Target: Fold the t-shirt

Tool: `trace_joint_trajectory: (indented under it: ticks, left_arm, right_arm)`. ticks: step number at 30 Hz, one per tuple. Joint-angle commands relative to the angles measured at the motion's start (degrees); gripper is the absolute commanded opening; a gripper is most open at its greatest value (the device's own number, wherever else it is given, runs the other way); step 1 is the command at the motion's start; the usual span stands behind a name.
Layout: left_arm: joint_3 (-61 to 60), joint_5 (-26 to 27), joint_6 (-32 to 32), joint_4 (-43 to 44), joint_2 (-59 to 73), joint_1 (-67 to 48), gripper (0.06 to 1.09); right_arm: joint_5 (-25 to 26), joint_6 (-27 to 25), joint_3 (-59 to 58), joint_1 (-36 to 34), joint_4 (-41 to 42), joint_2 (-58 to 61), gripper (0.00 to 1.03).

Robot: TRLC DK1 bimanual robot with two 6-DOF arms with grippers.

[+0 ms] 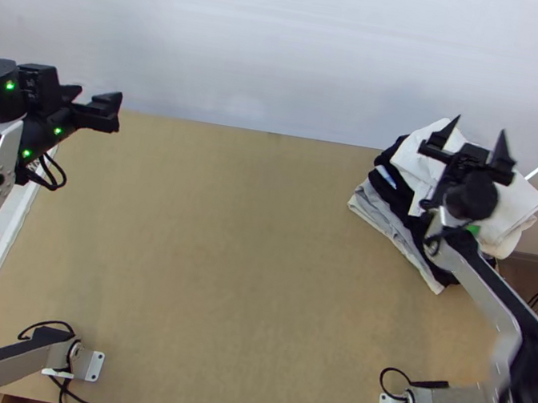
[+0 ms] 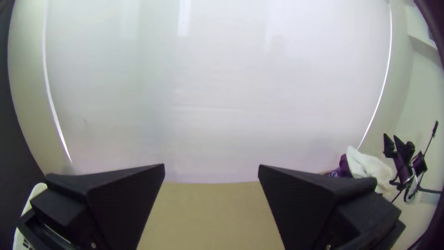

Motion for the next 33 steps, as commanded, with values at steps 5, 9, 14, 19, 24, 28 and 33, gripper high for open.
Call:
trace_joint_trajectory:
  ticks: [5, 9, 14, 19, 24, 28, 33]
  left_arm:
    - [-14.69, -18.65, -2.56, 16.76, -12.72, -7.32, 1.04]
    - [-23.40, -24.10, 1.74, 27.66, -20.28, -9.78, 1.04]
    - [-33.59, -26.30, 5.08, 36.10, -29.77, -9.78, 1.04]
    - [-45.02, -26.83, 8.77, 41.46, -40.32, -9.96, 1.04]
    - [-55.39, -26.74, 13.87, 46.12, -50.96, -10.04, 1.04]
    - [-62.95, -26.03, 17.65, 47.96, -58.34, -10.13, 1.04]
    - [-70.33, -24.80, 19.85, 48.93, -66.07, -10.31, 1.04]
  right_arm:
    - [-1.53, -5.31, -5.95, 5.78, -4.89, -27.09, 0.99]
    - [-4.08, -5.31, -8.67, 6.57, -4.98, -35.88, 0.99]
    - [-6.63, -5.31, -14.82, 11.31, -5.07, -50.29, 0.99]
    - [-11.72, -5.04, -27.92, 16.94, -5.16, -66.46, 0.99]
    - [-12.43, -11.11, -39.08, 27.22, -6.74, -79.47, 0.99]
    - [-12.16, -13.92, -47.17, 29.51, -6.65, -85.10, 0.99]
    - [-12.16, -11.28, -54.46, 28.36, -6.04, -85.71, 0.99]
